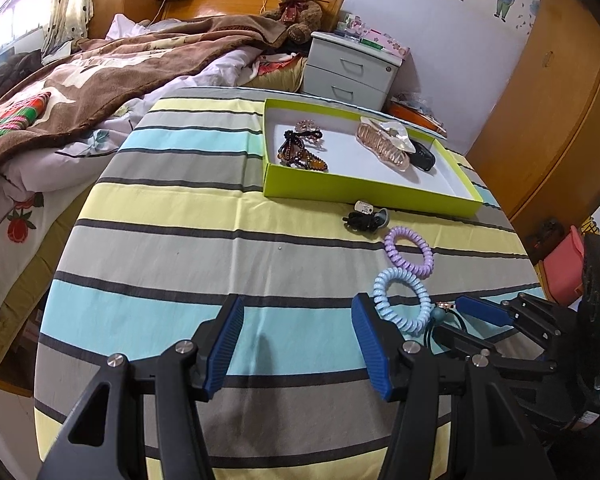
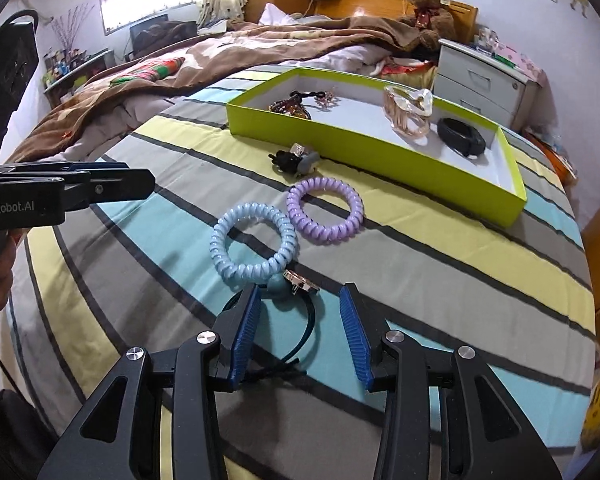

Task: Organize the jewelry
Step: 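Withdraw both grippers from the lid toward the remaining hair ties, then grasp the black teal-bead hair tie with the right gripper while the left grasps the blue coil tie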

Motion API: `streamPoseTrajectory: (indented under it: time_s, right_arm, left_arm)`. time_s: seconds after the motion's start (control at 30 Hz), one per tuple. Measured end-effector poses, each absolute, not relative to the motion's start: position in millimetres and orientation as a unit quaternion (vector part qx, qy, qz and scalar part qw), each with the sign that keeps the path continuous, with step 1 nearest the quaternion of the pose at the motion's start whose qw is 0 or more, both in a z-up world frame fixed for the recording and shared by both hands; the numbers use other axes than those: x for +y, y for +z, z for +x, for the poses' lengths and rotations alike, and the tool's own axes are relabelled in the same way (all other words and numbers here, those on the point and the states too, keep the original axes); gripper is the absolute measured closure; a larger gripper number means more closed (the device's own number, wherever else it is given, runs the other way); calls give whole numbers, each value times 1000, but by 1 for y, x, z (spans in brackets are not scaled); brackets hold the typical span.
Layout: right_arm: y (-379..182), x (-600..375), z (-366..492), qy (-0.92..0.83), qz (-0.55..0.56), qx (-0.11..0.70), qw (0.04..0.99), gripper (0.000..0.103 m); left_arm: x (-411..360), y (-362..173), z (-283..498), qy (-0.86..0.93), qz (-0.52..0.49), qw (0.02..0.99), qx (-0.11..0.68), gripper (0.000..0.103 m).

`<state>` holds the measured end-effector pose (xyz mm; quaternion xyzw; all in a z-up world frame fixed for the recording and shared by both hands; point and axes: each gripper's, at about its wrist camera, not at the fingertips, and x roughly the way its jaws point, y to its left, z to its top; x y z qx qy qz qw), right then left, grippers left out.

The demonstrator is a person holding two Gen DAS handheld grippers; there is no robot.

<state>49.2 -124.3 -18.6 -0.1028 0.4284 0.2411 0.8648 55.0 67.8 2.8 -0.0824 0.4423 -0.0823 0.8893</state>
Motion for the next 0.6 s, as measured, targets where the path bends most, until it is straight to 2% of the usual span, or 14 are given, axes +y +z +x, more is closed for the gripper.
streamPoseTrajectory:
  time_s: [0.33, 0.37, 0.4, 0.47, 0.57, 0.6]
  right_arm:
    - [-19, -120, 51, 247, -110, 427, 863, 58]
    - [-19, -120, 50, 246, -110, 426, 863, 60]
    - [-19, -120, 50, 246, -111, 426, 864, 68]
    - [-18, -121, 50, 247, -109, 424, 864, 77]
    - [-18, -122, 49, 247, -108, 424, 864, 81]
    - [-18, -123, 49, 248, -107, 424, 864, 90]
  left_arm:
    - [64, -1, 57, -81, -83, 884, 453, 45]
    - [64, -2, 57, -82, -83, 884, 454, 45]
    - [64, -2, 58, -82, -82, 883, 455, 45]
    - [63, -4, 58, -81, -83, 881, 458, 45]
    - [62, -5, 59, -82, -83, 880, 461, 45]
    - [61, -5, 60, -82, -83, 879, 462, 45]
